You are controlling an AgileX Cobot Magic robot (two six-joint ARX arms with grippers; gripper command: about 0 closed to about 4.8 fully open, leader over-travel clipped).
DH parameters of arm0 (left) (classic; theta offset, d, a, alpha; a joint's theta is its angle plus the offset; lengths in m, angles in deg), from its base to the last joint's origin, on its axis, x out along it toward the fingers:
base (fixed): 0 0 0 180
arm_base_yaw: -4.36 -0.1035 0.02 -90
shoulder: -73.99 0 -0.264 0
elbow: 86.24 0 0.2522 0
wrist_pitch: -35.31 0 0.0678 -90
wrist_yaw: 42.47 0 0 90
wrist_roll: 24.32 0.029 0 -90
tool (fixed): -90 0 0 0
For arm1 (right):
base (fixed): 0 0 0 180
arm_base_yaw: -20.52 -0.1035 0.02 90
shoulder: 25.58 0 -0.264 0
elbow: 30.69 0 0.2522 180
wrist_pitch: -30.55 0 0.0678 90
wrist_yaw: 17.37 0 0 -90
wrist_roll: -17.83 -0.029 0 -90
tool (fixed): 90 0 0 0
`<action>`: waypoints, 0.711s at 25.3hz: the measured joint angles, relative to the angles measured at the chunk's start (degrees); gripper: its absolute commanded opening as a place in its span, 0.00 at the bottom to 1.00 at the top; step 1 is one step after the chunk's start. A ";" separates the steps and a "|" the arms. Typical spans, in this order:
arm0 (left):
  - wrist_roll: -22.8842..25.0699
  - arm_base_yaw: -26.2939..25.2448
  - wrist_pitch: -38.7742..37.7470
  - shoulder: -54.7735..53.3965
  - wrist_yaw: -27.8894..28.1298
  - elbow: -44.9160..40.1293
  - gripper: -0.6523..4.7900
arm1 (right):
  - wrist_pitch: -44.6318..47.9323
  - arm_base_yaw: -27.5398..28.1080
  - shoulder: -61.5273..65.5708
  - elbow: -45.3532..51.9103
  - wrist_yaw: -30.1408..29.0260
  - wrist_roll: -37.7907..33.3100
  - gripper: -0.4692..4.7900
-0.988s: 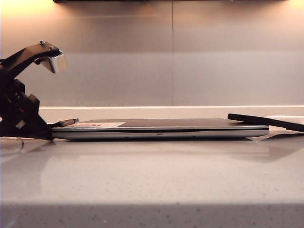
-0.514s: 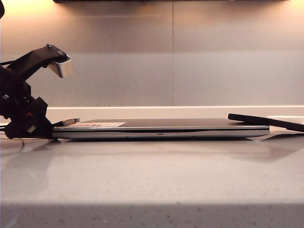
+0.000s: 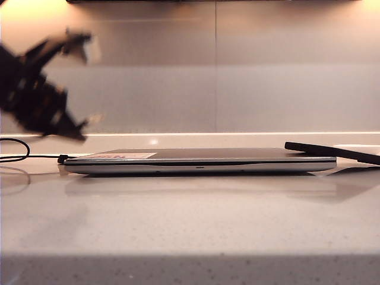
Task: Pick up the charging cable and the phone, plug the charging cable into the charging port on the phone, and finally place them back on the table.
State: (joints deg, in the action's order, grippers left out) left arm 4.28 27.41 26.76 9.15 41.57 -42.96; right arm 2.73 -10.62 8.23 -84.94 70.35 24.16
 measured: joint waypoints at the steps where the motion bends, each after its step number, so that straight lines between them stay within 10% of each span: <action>1: -1.64 0.20 -0.31 1.75 -0.61 1.42 0.11 | 0.00 0.02 0.00 0.00 0.61 -0.02 0.08; 18: -38.21 8.92 -3.10 18.99 -0.48 4.20 0.11 | -0.04 1.51 0.02 0.00 6.62 -6.10 0.08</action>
State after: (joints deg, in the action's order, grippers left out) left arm -33.92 36.32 23.66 28.15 41.09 -38.76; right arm 2.68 -9.11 8.25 -84.94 76.97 18.06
